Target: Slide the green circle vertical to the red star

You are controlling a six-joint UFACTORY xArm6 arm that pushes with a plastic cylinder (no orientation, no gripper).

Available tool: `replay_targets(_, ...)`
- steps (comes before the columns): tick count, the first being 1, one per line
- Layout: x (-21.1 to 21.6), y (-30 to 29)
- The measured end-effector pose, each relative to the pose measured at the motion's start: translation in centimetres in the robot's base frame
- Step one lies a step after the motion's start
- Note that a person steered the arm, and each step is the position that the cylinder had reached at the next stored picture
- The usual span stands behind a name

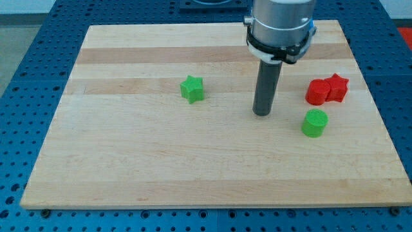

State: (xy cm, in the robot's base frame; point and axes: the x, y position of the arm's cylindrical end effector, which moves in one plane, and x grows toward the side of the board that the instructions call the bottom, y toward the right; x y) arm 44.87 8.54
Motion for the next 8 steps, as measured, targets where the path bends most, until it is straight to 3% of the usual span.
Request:
replay_targets(4,0.6,6.9)
replay_targets(8,8.8,8.9)
